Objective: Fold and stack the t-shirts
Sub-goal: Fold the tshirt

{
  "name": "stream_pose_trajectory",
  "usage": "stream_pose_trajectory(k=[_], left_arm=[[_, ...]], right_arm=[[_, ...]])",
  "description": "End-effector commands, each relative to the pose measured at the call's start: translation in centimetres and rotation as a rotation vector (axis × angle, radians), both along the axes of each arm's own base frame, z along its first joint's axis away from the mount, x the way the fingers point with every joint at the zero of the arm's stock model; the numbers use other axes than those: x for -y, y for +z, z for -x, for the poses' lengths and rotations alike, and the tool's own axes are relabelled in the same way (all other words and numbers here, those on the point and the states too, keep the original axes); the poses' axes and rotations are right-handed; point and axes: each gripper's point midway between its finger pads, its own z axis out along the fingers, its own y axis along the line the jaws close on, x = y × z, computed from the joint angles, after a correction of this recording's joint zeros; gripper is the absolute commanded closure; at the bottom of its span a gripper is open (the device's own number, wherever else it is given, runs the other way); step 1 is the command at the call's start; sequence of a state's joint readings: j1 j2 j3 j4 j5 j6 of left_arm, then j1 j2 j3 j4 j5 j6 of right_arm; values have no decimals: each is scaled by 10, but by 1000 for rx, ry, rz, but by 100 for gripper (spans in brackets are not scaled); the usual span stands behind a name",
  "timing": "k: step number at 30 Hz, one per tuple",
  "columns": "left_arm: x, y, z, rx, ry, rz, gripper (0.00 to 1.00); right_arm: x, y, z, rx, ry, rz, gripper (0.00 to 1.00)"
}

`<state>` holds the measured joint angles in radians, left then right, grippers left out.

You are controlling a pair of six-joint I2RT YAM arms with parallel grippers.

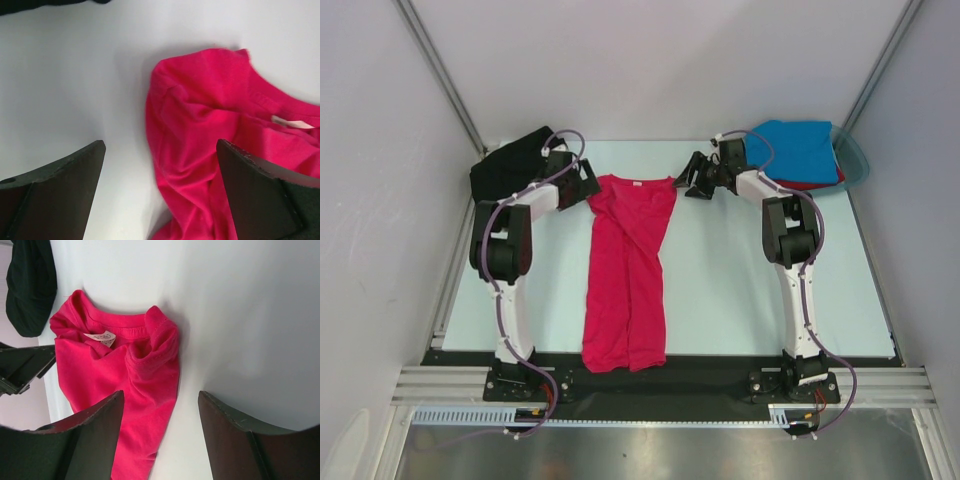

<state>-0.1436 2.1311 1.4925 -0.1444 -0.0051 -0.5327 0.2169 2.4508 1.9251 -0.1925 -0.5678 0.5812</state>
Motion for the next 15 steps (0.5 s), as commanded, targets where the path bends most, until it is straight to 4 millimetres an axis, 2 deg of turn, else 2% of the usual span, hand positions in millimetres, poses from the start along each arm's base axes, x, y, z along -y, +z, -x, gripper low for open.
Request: stream_pose_trajectory(k=[1, 4, 8, 10, 12, 15], left_arm=[[19, 16, -20, 61, -60, 113, 0], [33, 8, -27, 65, -118, 188, 0], [51, 11, -39, 120, -198, 295, 0], [61, 0, -38, 96, -230, 349, 0], [67, 2, -41, 111, -252, 393, 0], [75, -7, -40, 105, -273, 445, 0]], right_arm=[[-9, -1, -2, -1, 27, -37, 33], [-12, -3, 1, -7, 38, -43, 33], [-18, -17, 10, -46, 52, -62, 33], [-21, -20, 11, -50, 52, -77, 32], [-27, -23, 15, -63, 64, -87, 32], [-34, -28, 19, -75, 77, -93, 34]])
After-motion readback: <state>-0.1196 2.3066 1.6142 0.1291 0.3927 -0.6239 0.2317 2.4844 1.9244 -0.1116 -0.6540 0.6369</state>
